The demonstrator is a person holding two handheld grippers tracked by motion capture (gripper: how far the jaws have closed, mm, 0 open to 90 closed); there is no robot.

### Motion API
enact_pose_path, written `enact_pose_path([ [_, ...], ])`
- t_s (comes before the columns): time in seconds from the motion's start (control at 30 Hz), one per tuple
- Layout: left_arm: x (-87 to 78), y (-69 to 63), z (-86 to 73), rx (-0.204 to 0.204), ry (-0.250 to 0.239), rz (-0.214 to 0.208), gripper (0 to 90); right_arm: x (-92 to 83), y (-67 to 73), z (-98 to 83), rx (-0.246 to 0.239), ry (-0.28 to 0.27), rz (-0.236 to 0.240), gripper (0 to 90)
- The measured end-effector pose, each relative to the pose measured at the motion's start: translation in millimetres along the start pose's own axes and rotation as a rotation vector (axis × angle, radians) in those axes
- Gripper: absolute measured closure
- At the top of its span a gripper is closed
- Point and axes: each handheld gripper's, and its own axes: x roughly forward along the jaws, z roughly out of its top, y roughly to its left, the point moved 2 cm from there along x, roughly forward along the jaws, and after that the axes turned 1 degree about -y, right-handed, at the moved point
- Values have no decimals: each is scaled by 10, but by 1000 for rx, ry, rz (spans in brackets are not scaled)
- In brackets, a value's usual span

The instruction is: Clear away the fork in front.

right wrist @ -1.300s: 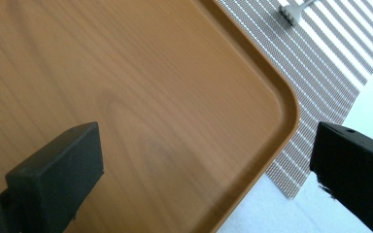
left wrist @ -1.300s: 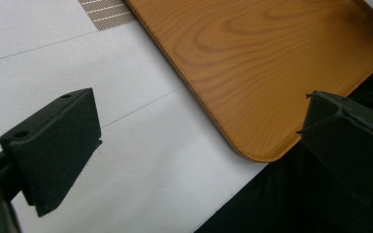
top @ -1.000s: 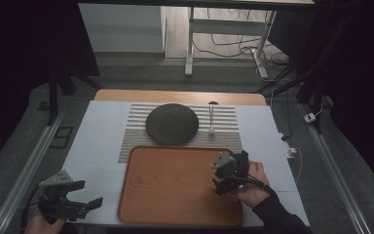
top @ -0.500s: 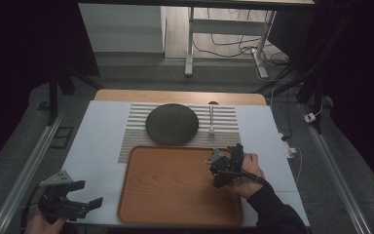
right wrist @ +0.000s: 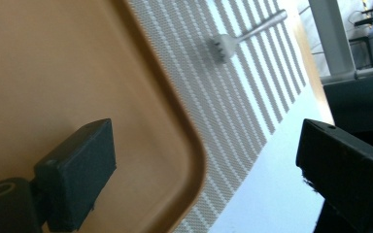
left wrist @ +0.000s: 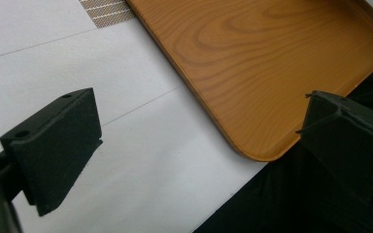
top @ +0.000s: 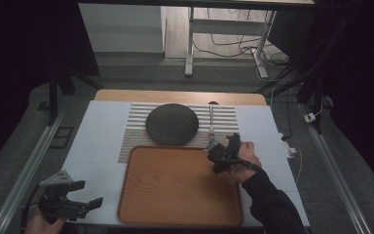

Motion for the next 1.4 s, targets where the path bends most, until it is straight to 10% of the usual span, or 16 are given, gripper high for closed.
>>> enact_pose_path([
  [0.57, -1, 4, 0, -3, 1, -3, 12, 343, -141, 207, -114, 0, -63, 240],
  [1.33, 19, -2, 7, 5, 16, -2, 13, 849, 15, 398, -331, 45, -166, 611],
  [1.4, 21, -2, 7, 4, 16, -3, 13, 877, 21, 402, -343, 67, -116, 668],
])
